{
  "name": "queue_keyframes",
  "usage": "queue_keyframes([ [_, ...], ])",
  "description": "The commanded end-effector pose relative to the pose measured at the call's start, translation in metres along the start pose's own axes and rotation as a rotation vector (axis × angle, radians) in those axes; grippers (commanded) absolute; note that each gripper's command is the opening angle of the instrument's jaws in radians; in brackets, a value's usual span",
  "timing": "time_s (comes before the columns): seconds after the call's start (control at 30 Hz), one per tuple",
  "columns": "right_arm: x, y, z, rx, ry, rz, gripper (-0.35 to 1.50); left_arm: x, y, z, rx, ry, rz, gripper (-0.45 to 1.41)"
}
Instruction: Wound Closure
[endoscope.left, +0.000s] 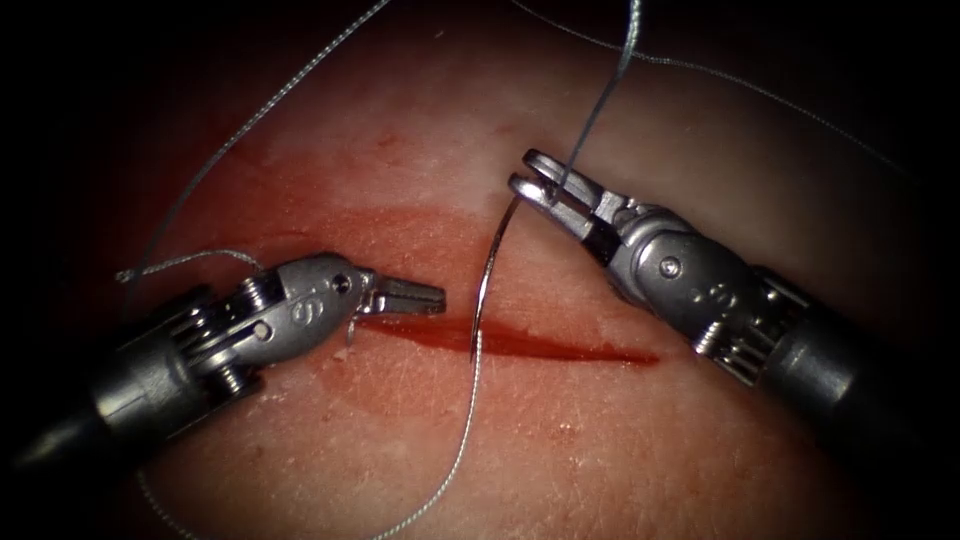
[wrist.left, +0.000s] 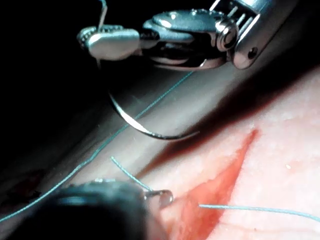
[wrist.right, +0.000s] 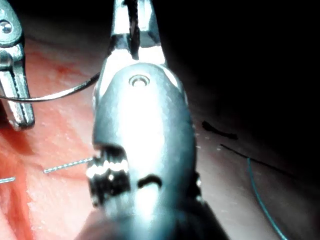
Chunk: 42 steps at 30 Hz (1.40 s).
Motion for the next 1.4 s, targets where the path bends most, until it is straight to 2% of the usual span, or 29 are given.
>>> queue_keyframes([
  [0.03,0.0003,0.0008,0.0007,-0.043,-0.019,0.001,-0.35,-0.0005,0.0009,0.0006,0.001,-0.004,-0.014,-0.45],
  [0.13,0.0003,0.0003,0.0006,-0.042,-0.025,-0.019,-0.35,0.0009,0.0004,0.0021,0.019,-0.004,-0.036,-0.45],
  [0.23,0.0001,-0.0006,0.0001,0.001,-0.067,-0.175,-0.35,0.0020,-0.0010,0.0033,0.095,-0.011,-0.026,-0.45],
  [0.33,-0.0007,-0.0020,-0.0005,-0.009,-0.079,-0.240,-0.35,0.0024,-0.0019,0.0036,0.134,-0.011,-0.044,-0.45],
  [0.4,-0.0010,-0.0027,-0.0007,-0.044,-0.110,-0.285,-0.35,0.0027,-0.0017,0.0039,0.113,-0.008,-0.032,-0.45],
  [0.53,-0.0006,-0.0030,-0.0004,-0.046,-0.114,-0.321,-0.35,0.0030,-0.0013,0.0039,0.115,-0.008,-0.026,-0.45],
  [0.9,-0.0005,-0.0033,-0.0002,-0.040,-0.107,-0.363,-0.35,0.0038,0.0006,0.0044,0.013,0.006,-0.021,-0.45],
  [1.1,-0.0005,-0.0034,-0.0002,-0.040,-0.107,-0.363,-0.35,0.0054,0.0005,0.0047,-0.011,0.096,0.062,-0.45],
  [1.23,-0.0006,-0.0032,-0.0002,-0.032,-0.099,-0.362,-0.35,0.0060,0.0001,0.0051,0.024,0.148,0.116,-0.45],
  [1.33,-0.0007,-0.0030,-0.0001,-0.020,-0.083,-0.361,-0.35,0.0062,-0.0001,0.0053,0.058,0.231,0.143,-0.45],
  [1.4,-0.0008,-0.0030,0.0003,-0.007,-0.074,-0.361,-0.35,0.0063,-0.0005,0.0054,0.131,0.252,0.136,-0.45],
])
